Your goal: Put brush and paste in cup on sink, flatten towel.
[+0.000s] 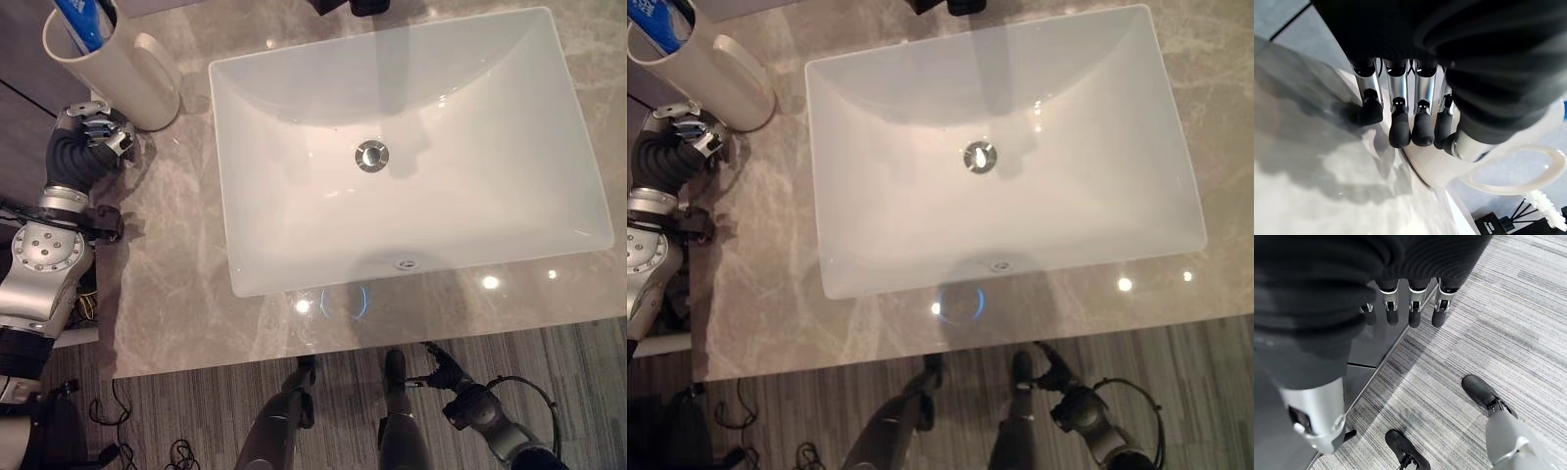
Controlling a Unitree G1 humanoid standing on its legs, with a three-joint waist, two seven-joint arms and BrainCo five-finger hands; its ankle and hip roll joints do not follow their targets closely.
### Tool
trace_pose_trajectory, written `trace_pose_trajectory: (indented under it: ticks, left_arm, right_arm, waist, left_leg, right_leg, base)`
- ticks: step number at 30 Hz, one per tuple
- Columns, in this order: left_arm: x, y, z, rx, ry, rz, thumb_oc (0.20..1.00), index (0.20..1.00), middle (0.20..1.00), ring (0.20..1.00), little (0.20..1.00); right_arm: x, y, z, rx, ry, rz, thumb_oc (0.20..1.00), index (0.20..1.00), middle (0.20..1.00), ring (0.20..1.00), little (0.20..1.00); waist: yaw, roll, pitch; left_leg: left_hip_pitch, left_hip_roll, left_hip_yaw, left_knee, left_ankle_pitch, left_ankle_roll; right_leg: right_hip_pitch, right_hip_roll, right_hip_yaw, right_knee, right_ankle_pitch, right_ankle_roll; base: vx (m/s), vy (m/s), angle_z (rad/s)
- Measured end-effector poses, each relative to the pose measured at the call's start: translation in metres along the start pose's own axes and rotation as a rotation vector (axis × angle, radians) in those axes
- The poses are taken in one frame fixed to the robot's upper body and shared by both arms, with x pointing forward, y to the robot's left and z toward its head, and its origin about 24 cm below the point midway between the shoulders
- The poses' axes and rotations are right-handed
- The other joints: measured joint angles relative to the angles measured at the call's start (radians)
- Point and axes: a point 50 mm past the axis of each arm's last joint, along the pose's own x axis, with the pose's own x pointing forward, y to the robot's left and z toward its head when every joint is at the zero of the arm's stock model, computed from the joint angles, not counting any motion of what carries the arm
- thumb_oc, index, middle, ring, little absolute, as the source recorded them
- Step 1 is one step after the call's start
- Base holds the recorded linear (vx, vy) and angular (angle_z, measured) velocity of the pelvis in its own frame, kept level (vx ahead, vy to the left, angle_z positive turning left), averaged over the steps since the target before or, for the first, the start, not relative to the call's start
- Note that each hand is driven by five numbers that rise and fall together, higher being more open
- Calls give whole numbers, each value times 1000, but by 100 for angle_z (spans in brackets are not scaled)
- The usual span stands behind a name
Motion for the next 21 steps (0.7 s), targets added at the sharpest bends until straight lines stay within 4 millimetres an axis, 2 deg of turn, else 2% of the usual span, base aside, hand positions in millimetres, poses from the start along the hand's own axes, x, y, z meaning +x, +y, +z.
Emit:
trace_pose_trajectory:
  ticks: [6,11,15,21]
  left_arm:
    - [19,-1,16,7,-59,19,200,200,200,200,200]
    - [32,1,28,10,-99,46,200,200,200,200,200]
    - [41,3,41,5,-145,69,200,200,200,200,200]
    - [52,6,45,8,-149,97,200,200,200,200,200]
  right_arm:
    - [1,0,4,8,-16,-3,1000,1000,1000,1000,1000]
    - [2,-1,7,22,-25,-8,1000,1000,1000,1000,1000]
    - [2,-1,7,30,-26,-24,1000,1000,1000,1000,1000]
    - [2,1,9,39,-30,-18,1000,1000,1000,1000,1000]
  waist:
    - [2,-8,13]
    - [-8,-22,37]
    - [-22,-21,40]
    - [-32,-21,40]
  left_leg:
    - [-24,-1,6,4,2,3]
    - [-25,-1,27,14,-7,13]
    - [-47,-2,36,17,-9,20]
    - [-63,0,55,42,-19,34]
  right_leg:
    - [-26,-1,2,0,15,-3]
    - [-32,-4,5,0,28,-7]
    - [-61,-5,6,0,51,-10]
    - [-77,-5,9,0,69,-7]
  base:
    - [2,1,-1]
    - [0,10,-10]
    - [-3,16,-8]
    - [3,16,-9]
